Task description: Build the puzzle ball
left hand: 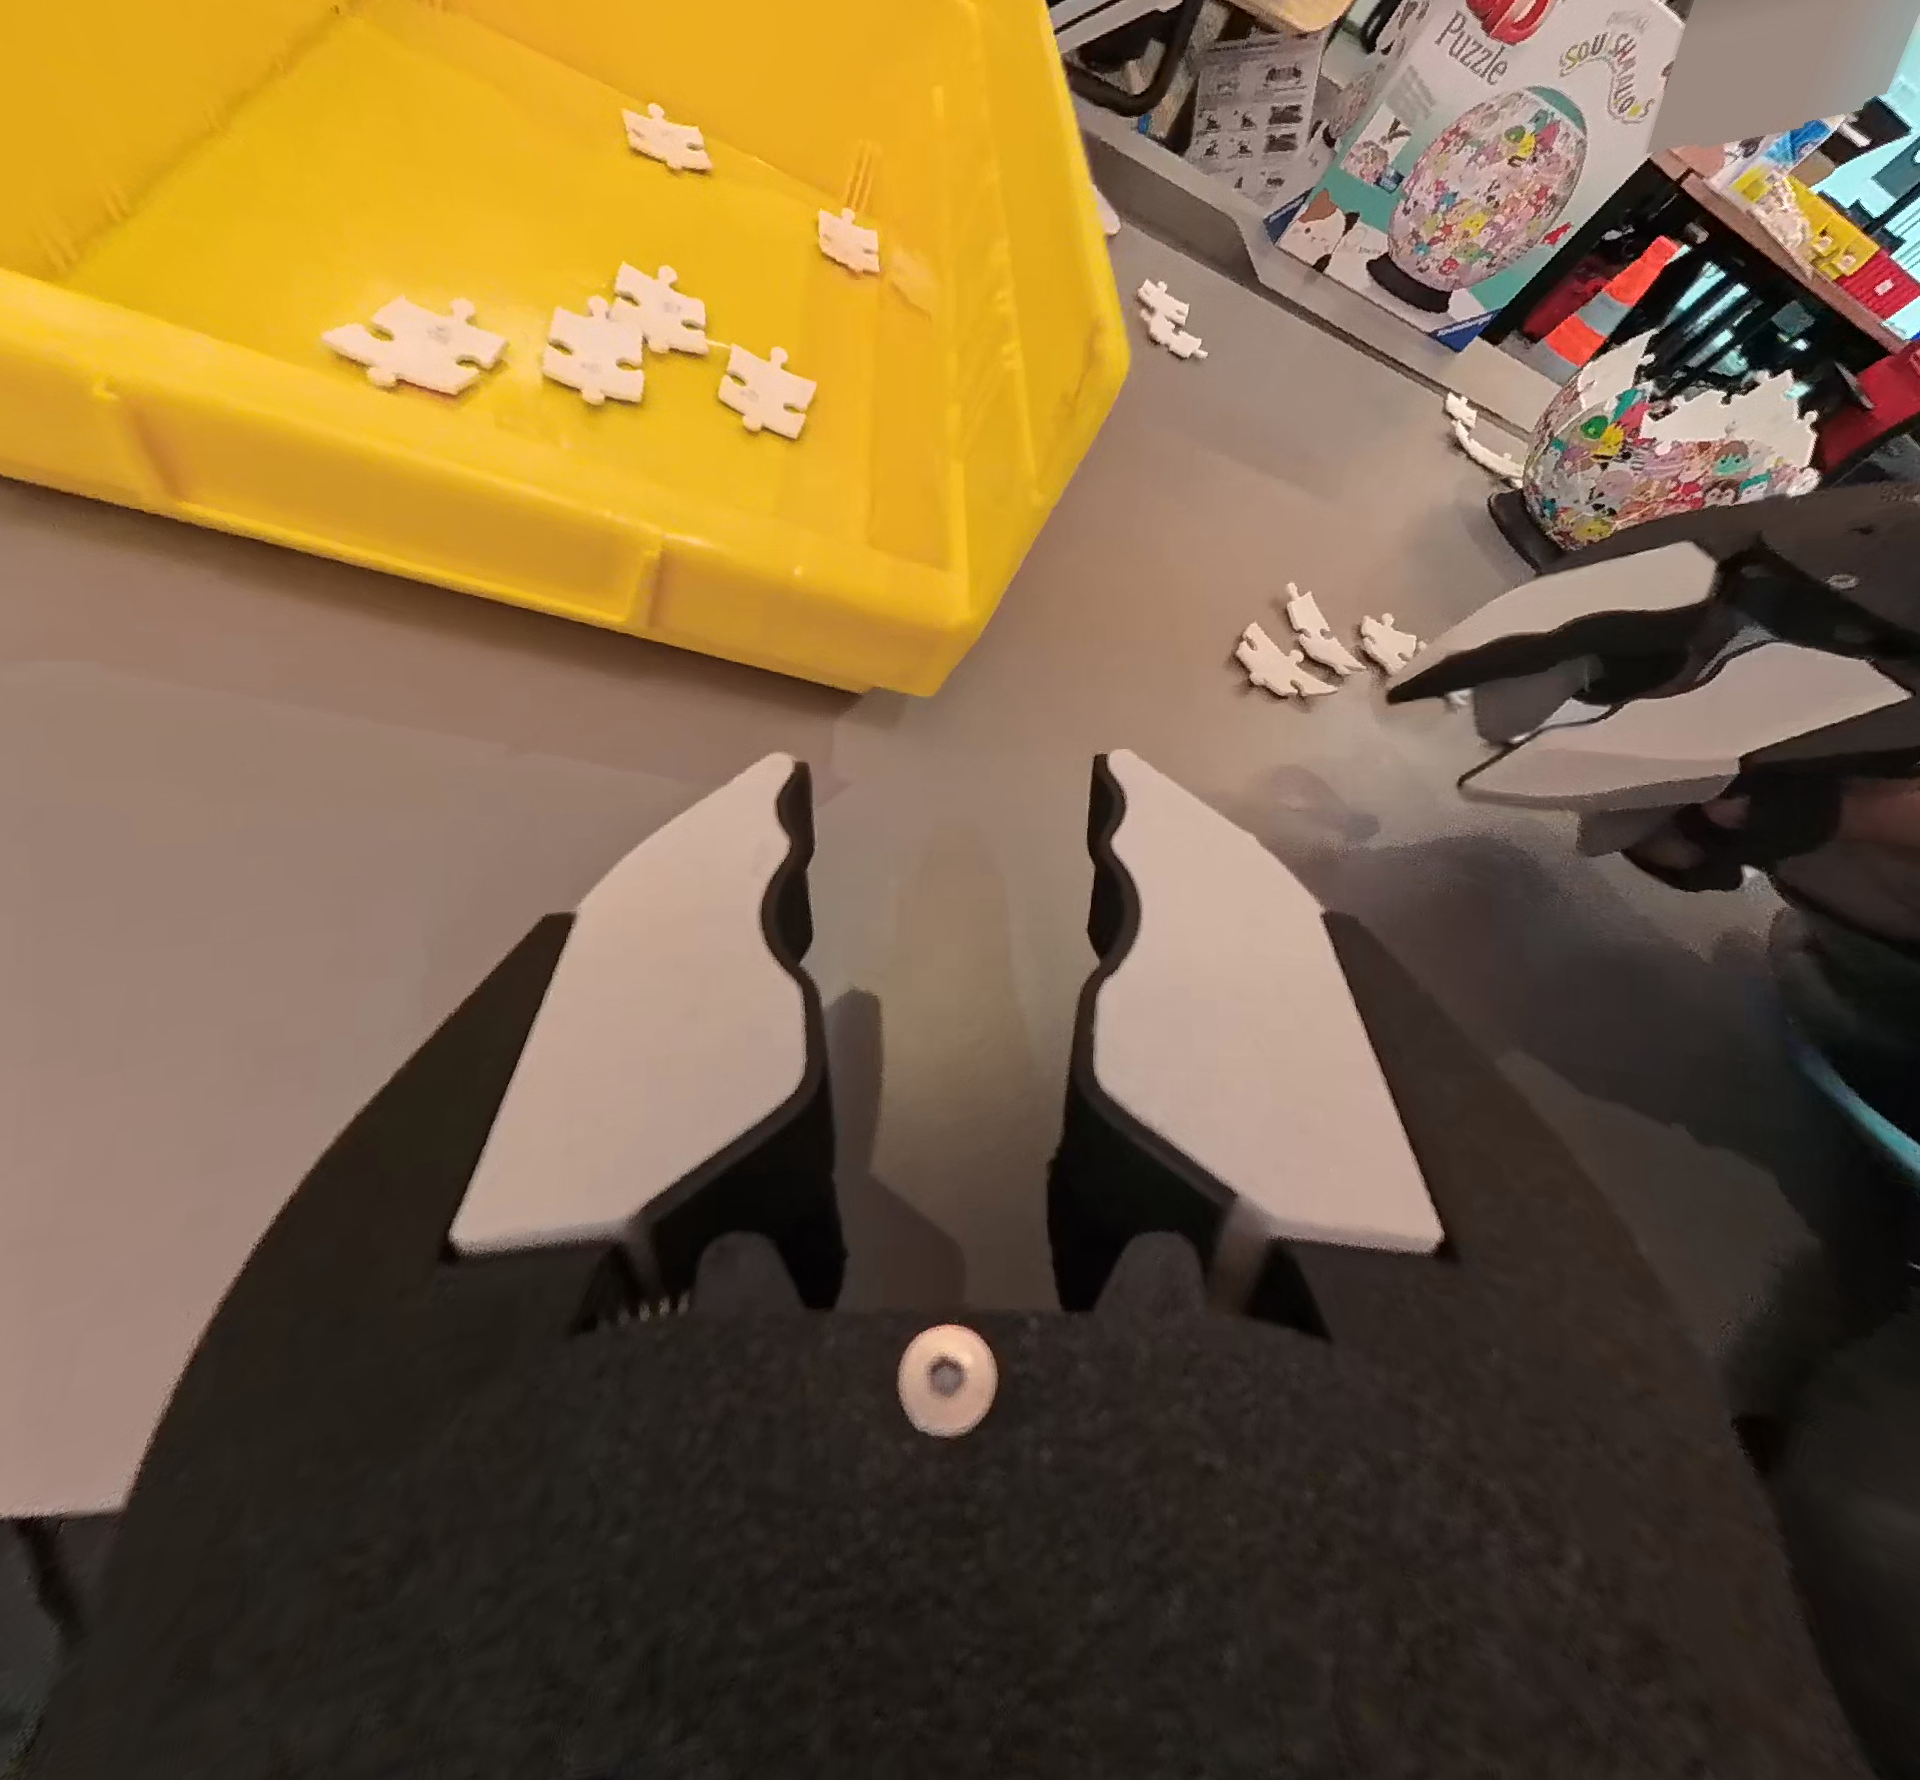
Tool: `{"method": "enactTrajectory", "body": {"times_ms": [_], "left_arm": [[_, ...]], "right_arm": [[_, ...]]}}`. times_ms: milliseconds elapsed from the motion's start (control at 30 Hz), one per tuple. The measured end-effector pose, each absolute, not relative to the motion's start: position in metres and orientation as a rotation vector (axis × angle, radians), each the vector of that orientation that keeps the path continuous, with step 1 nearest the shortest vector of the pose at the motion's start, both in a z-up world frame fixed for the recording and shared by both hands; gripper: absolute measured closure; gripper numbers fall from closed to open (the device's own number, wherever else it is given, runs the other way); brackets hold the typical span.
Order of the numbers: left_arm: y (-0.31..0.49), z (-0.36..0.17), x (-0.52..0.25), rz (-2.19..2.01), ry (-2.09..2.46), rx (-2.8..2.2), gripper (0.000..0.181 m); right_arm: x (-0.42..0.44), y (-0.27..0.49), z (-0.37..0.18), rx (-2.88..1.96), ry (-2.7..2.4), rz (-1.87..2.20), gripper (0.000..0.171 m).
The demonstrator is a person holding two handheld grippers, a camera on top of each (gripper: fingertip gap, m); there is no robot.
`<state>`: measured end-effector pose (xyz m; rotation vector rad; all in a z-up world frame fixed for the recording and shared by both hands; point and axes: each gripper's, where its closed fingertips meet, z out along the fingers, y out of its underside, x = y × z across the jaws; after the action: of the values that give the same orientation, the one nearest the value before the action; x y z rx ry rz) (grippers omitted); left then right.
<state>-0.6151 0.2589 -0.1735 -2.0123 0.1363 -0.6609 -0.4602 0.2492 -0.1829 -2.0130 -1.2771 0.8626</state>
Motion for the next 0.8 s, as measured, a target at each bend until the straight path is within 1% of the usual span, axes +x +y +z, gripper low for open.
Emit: {"method": "enactTrajectory", "body": {"times_ms": [400,633,800], "left_arm": [[0.257,-0.172,-0.592,-0.55,0.297,-2.031,0.133],[0.257,-0.169,-0.594,-0.55,0.292,-2.02,0.133],[0.257,-0.169,-0.589,-0.6,0.291,-2.021,0.133]], "right_arm": [[-0.419,0.246,-0.16,-1.981,-1.148,0.833,0.135],[-0.421,0.24,-0.16,-1.986,-1.161,0.839,0.135],[-0.424,0.239,-0.151,-1.952,-1.192,0.754,0.135]]}}
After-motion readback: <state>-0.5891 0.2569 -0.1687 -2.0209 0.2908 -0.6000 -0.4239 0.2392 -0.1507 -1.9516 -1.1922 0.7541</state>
